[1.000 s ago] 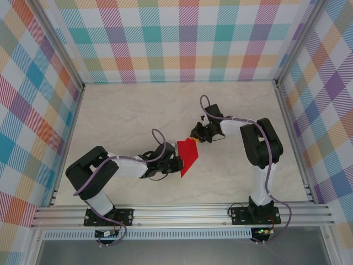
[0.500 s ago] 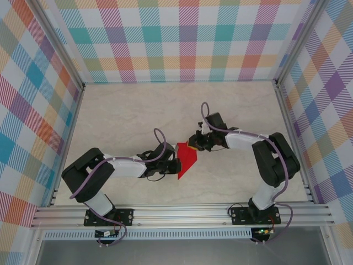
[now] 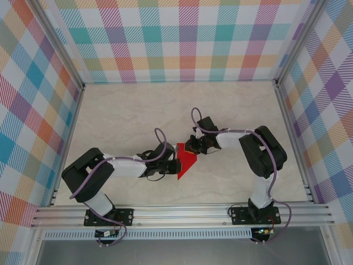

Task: Fold a paper plane with a square sheet of paper (pick it up from the middle)
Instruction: Fourth fold the wing at the center of the table.

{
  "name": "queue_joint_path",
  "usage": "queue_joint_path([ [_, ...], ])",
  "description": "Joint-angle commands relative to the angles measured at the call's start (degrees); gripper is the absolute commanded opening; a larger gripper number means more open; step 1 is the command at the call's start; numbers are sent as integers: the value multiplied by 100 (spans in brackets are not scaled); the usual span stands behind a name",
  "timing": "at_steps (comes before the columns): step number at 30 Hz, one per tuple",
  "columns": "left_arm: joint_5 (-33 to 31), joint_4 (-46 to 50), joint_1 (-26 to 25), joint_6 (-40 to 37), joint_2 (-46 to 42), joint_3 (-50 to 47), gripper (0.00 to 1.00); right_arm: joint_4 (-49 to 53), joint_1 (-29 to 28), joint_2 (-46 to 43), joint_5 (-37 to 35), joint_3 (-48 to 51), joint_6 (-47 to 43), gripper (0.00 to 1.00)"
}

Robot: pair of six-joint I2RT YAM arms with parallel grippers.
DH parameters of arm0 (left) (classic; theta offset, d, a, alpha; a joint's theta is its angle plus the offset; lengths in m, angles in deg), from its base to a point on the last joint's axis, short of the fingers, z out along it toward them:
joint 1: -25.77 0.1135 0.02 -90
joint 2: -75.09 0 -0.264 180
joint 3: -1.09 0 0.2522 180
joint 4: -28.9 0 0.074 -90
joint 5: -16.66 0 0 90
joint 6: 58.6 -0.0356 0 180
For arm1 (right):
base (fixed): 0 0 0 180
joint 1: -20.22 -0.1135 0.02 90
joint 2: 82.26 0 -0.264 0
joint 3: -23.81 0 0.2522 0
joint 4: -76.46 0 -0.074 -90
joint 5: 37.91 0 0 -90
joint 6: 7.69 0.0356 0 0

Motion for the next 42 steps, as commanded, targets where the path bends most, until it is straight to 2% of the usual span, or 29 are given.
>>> queue_joint_path([
  [1,41,1669,-14,-117,299,-440,1,144,210,171,-521,-245,-265,11],
  [11,51,1615,-18,-87,309,-476,1,77,608,610,-345,-657,-344,11],
  [20,110,1614,-17,-154,266,-490,1,699,716,-85,-398,-1023,-712,13],
  [23,116,1641,-15,-185,239,-477,1,644,690,-319,7,-842,-657,14],
  [27,137,1649,-15,-196,148,-467,1,214,421,-737,438,-215,-328,14],
  [30,140,1649,-18,-200,107,-444,1,-35,116,-880,498,110,-43,14],
  [36,108,1723,-16,-229,86,-353,2,-322,-511,-824,273,501,362,11],
  [42,96,1720,-16,-185,42,-351,2,-711,-770,-875,132,1074,651,11],
])
